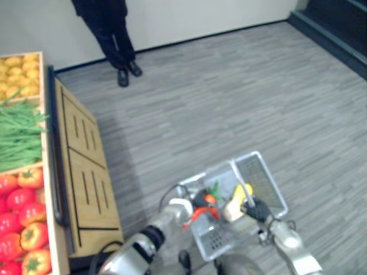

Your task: Pick vegetable in the basket

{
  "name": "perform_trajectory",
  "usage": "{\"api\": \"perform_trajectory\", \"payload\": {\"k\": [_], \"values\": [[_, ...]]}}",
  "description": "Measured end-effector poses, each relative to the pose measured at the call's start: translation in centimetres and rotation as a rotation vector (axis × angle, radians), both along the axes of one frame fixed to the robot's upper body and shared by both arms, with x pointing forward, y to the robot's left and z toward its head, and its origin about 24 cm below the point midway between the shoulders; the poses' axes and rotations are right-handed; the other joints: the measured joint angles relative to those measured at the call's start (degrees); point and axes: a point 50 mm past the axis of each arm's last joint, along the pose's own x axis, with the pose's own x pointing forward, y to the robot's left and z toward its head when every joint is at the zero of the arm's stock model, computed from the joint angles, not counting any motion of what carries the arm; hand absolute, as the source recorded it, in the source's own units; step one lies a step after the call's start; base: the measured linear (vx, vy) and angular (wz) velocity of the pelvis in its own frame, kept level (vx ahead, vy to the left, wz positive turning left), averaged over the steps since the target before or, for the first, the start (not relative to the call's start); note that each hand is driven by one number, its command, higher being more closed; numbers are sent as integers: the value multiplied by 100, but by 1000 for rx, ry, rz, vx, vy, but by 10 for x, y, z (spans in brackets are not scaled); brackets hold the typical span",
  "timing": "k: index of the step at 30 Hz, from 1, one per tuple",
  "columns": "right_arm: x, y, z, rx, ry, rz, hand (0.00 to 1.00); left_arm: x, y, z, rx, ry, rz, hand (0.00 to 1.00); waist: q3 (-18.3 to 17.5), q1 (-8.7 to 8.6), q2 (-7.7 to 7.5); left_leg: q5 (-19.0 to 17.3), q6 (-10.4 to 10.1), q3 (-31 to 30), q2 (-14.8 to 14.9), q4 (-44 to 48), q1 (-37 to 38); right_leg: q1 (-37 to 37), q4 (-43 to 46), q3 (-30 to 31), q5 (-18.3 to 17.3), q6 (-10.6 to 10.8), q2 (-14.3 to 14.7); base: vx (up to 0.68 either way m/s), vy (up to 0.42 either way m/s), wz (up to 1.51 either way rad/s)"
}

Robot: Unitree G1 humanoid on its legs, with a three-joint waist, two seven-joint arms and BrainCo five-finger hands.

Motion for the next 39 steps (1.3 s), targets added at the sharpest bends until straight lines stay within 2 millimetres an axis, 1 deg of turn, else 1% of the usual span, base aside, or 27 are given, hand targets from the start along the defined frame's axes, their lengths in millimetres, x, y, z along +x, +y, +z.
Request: {"api": "perform_trajectory", "payload": {"k": [3,7,9,10,12,13,14,15,17,19,22,26,27,28,29,30,32,33,34,35,36,38,39], "values": [[-2,-3,-2,-2,9,-17,100,1,0,1,-16,-1,15,0,27,-13,44,-6,-10,55,13,-2,0,1,-6,-1,0,1,7,0,0,0],[-1,-7,-5,12,13,-75,100,2,-1,4,-58,-5,42,0,31,-22,53,-12,-21,66,16,-1,10,15,-5,-7,-1,2,4,0,0,0],[0,-14,-12,4,32,-154,100,-1,-3,10,-141,-18,66,0,22,-29,69,-15,-27,59,6,3,18,31,2,-26,-4,5,-12,-1,30,4],[0,-17,-14,-4,37,-176,100,-2,-5,10,-155,-20,64,0,20,-29,74,-15,-27,57,1,5,20,35,4,-33,-5,7,-18,-12,34,7],[-1,-35,-26,-22,85,-289,100,-11,-10,13,-260,-13,79,0,6,-28,121,-14,-28,-14,-27,22,32,72,28,-103,-30,41,-58,-21,37,17],[-3,-41,-30,-32,100,-324,100,-13,-11,14,-286,-12,84,0,-5,-29,146,-14,-29,-73,-39,28,32,93,29,-144,-36,49,-72,-18,30,28],[-6,-51,-35,-58,126,-386,100,-17,-12,15,-333,-4,99,0,-29,-28,189,-15,-29,-94,-56,28,40,120,33,-196,-49,65,-92,-19,37,23],[-12,-68,-41,-81,156,-478,100,-23,-9,16,-404,9,148,0,-64,-12,254,-15,-30,-101,-74,28,54,125,62,-205,-70,92,-115,-26,52,19],[-22,-93,-47,-103,199,-632,100,-32,4,14,-491,36,241,0,-129,-10,367,-15,-29,-207,-112,21,55,131,109,-267,-100,119,-161,-29,59,19],[-41,-117,-56,-119,260,-805,100,-42,20,11,-582,70,335,0,-168,5,428,-7,-27,-243,-143,9,89,173,126,-321,-113,130,-201,-36,58,18],[-53,-129,-61,-122,297,-909,100,-52,34,8,-669,119,414,0,-226,8,418,-1,-17,-261,-161,-4,120,231,121,-355,-114,132,-225,-44,31,7],[-63,-133,-70,-122,349,-947,100,-61,38,4,-701,147,445,0,-366,6,388,42,49,-356,-167,-25,116,251,95,-449,-113,131,-231,-26,8,11],[-70,-135,-74,-118,381,-970,100,-63,42,2,-725,148,487,0,-415,16,365,76,48,-385,-166,-88,129,268,72,-488,-112,130,-228,-3,-18,17],[-73,-135,-78,-115,405,-981,100,-64,54,-1,-733,140,554,0,-428,22,350,103,37,-389,-161,-125,169,295,55,-515,-111,129,-218,0,-19,14],[-76,-135,-80,-111,417,-990,100,-65,61,-4,-727,141,594,0,-426,26,347,120,43,-396,-157,-156,208,328,39,-526,-111,129,-212,-8,-19,7],[-80,-137,-82,-105,435,-1008,100,-68,75,-13,-707,151,666,0,-441,27,348,130,31,-400,-151,-199,237,371,7,-533,-110,128,-202,-21,-17,4],[-89,-139,-88,-75,473,-1058,100,-84,111,-39,-649,211,883,0,-472,23,349,130,31,-396,-129,-207,319,452,-34,-538,-110,128,-178,0,0,0],[-94,-140,-91,-65,497,-1078,100,-98,130,-54,-612,256,1029,0,-493,23,344,130,30,-393,-118,-206,329,469,-48,-537,-110,128,-166,0,0,0],[-95,-139,-93,-62,507,-1083,100,-106,138,-61,-596,282,1093,0,-499,23,340,130,31,-393,-113,-207,332,474,-56,-537,-110,127,-161,0,0,0],[-98,-139,-95,-52,527,-1098,100,-123,150,-73,-557,335,1196,0,-500,25,331,130,30,-392,-108,-209,353,503,-78,-536,-108,127,-154,0,0,0],[-102,-140,-97,-48,547,-1110,100,-140,157,-82,-521,383,1274,0,-504,39,327,127,26,-386,-104,-230,415,551,-91,-529,-108,127,-147,0,0,0],[-104,-138,-99,-45,562,-1109,100,-158,164,-90,-492,434,1352,0,-559,43,315,124,20,-372,-98,-253,425,550,-97,-512,-109,128,-138,-10,9,-5],[-104,-138,-101,-33,574,-1116,100,-171,171,-94,-468,467,1419,0,-584,57,290,107,-6,-348,-91,-266,435,547,-97,-479,-109,127,-128,-15,10,-8]]}}
